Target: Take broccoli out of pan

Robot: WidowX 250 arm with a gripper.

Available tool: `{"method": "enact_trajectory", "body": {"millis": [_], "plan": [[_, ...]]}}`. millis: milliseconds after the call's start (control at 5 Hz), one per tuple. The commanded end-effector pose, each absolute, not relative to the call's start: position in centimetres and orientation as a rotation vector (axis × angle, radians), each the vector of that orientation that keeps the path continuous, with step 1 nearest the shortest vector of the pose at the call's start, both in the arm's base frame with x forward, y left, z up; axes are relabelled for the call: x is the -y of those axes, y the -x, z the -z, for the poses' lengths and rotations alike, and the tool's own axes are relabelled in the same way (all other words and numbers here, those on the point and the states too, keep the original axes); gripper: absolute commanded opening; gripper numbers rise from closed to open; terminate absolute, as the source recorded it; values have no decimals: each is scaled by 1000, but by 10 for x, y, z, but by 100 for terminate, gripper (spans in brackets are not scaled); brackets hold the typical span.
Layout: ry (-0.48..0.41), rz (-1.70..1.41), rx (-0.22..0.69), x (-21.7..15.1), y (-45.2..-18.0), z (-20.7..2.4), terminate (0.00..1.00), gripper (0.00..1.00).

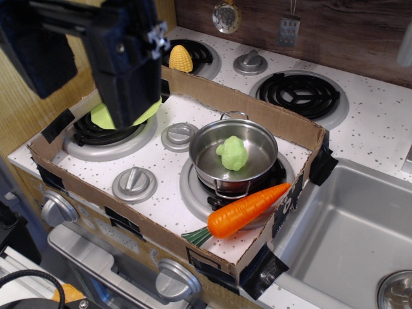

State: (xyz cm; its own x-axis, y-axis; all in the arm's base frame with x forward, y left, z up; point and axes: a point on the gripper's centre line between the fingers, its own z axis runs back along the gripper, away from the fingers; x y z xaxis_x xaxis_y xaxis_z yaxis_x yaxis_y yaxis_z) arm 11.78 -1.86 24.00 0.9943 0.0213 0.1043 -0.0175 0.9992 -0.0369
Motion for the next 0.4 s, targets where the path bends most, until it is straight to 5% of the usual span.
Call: {"method": "enact_trajectory", "body": {"millis": [0, 200], "plan": [[36, -19, 105, 19, -118, -240, 0, 100], [7, -23, 99, 19, -144, -235, 0, 100]]}}
